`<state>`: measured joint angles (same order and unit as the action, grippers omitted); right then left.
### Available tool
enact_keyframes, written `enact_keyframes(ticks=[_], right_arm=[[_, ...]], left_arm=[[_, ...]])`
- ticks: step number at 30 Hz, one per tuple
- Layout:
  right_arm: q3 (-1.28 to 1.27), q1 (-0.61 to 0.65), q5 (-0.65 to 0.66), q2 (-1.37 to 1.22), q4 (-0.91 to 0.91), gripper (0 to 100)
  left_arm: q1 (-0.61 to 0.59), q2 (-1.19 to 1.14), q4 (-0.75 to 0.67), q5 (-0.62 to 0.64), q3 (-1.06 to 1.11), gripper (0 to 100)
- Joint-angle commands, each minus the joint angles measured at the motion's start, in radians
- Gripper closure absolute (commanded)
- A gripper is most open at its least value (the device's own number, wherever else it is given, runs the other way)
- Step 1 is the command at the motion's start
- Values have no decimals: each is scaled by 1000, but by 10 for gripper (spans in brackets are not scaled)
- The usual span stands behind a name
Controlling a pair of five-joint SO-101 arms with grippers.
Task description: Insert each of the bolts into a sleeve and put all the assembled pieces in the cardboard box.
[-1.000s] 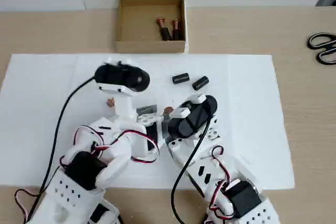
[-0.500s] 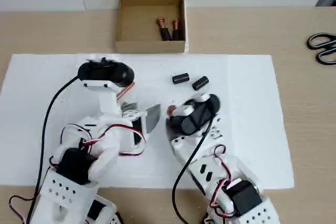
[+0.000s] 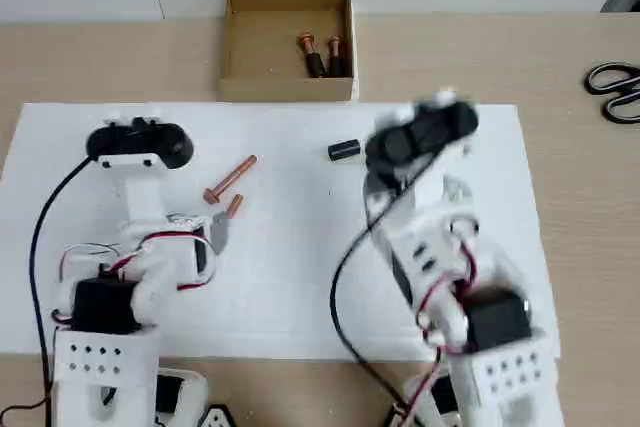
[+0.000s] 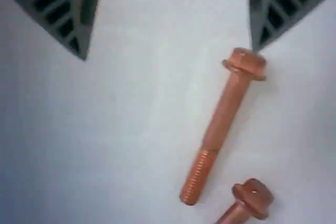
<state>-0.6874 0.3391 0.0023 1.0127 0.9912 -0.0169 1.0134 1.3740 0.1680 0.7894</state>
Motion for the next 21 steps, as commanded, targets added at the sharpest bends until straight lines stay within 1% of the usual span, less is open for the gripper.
enact_keyframes(ticks=[1,4,8,17,19,21], right_arm=[[261,-12,6,-257,-97,995],[402,-12,5,-464,-223,995],[548,-7,5,-727,-458,995],[756,1,6,-1267,-952,995],[802,15,11,-1363,-1033,995],[861,25,11,-1448,-1070,995]], left_arm=[[-48,9,2,-112,-39,810],[-72,9,18,-129,-33,810],[-81,9,37,-133,-10,810],[-80,9,32,-133,16,810],[-78,9,32,-133,16,810],[-78,9,32,-133,16,810]])
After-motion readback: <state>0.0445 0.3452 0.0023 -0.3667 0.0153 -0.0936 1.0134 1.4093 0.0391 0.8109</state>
